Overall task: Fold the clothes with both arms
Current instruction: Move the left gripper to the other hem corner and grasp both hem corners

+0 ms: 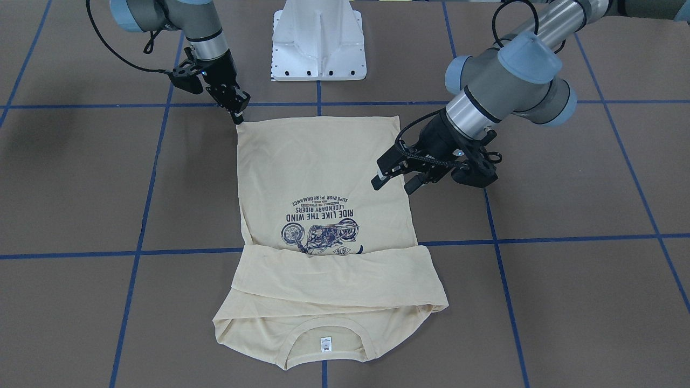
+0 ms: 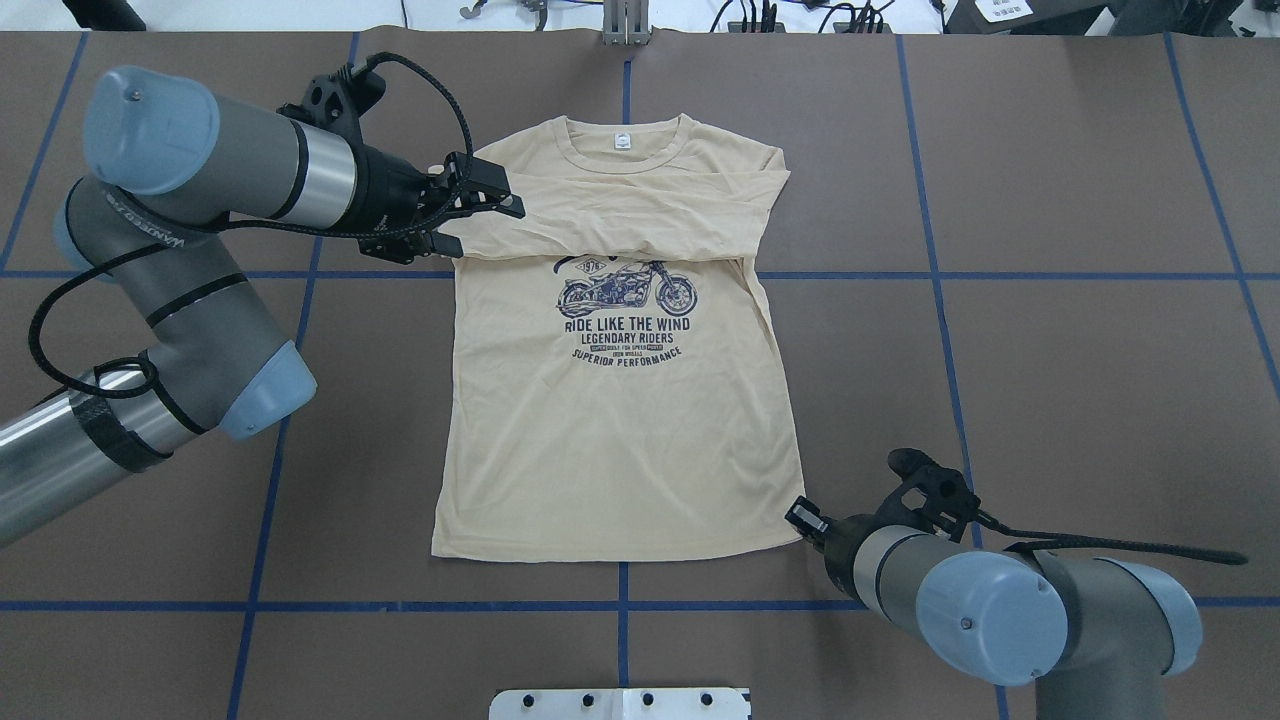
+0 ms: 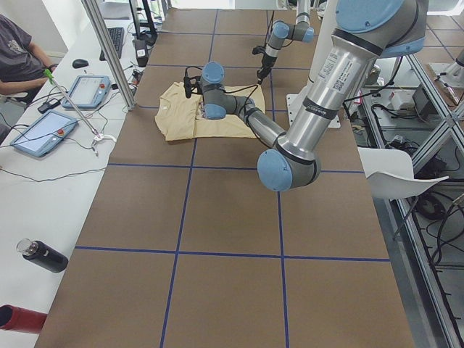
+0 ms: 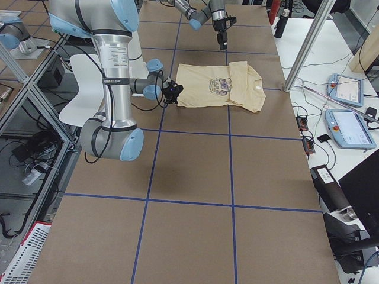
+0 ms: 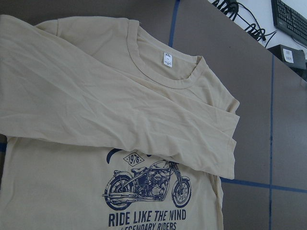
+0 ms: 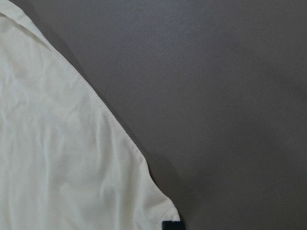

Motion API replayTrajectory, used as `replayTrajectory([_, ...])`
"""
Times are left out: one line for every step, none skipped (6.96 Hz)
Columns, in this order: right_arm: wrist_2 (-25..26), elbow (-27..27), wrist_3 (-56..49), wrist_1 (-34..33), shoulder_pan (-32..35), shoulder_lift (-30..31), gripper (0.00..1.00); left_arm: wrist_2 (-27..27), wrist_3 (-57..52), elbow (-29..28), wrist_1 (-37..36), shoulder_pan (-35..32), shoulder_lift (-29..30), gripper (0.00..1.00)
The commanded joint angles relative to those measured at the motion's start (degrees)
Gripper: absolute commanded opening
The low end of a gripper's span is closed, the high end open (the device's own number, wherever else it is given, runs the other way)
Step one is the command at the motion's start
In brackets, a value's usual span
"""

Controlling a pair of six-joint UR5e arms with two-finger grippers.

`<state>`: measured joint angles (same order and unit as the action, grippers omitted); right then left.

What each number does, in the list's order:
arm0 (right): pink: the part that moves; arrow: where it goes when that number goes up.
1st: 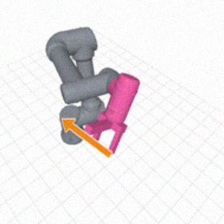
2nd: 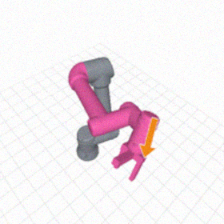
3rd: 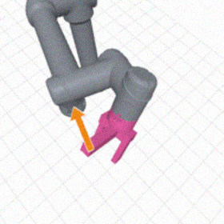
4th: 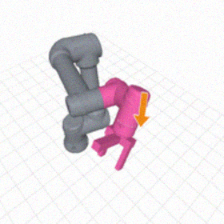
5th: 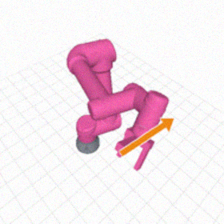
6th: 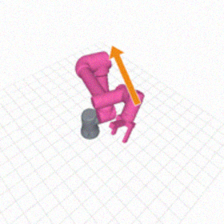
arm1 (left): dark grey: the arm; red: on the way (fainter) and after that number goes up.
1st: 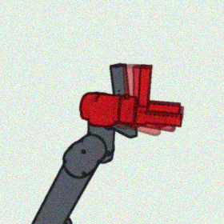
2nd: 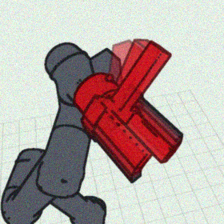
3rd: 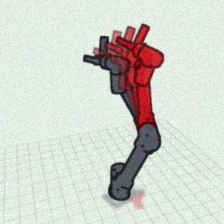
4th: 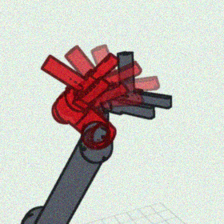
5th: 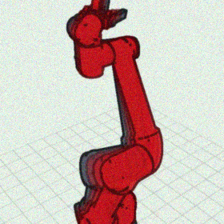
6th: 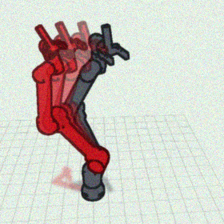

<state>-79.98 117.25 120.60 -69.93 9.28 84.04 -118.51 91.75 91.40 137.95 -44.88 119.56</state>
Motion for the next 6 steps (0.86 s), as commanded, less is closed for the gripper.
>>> replayTrajectory([-0.4,2.0,0.2,0.0,-0.6,1.9,0.0,3.7,1.9,2.5,-0.4,2.6,-5.6,0.94])
replayTrajectory([-1.1,3.1,0.2,0.0,-0.9,2.4,0.0,6.4,2.0,6.6,-0.6,5.6,-11.4,0.93])
replayTrajectory([-1.2,4.4,0.2,0.0,-1.9,3.8,0.0,6.8,2.7,11.6,-1.4,7.8,-16.2,0.92])
replayTrajectory([-1.2,5.1,0.7,0.0,-2.9,4.2,0.0,9.8,7.2,16.9,-6.1,12.0,-18.8,0.9])
replayTrajectory([-1.1,5.1,0.9,0.0,-3.1,4.4,0.0,15.9,9.5,20.9,-15.1,17.6,-19.0,0.89])
replayTrajectory([-1.1,5.1,0.9,0.0,-3.3,4.6,0.0,20.8,13.4,22.5,-19.5,23.0,-19.0,0.87])
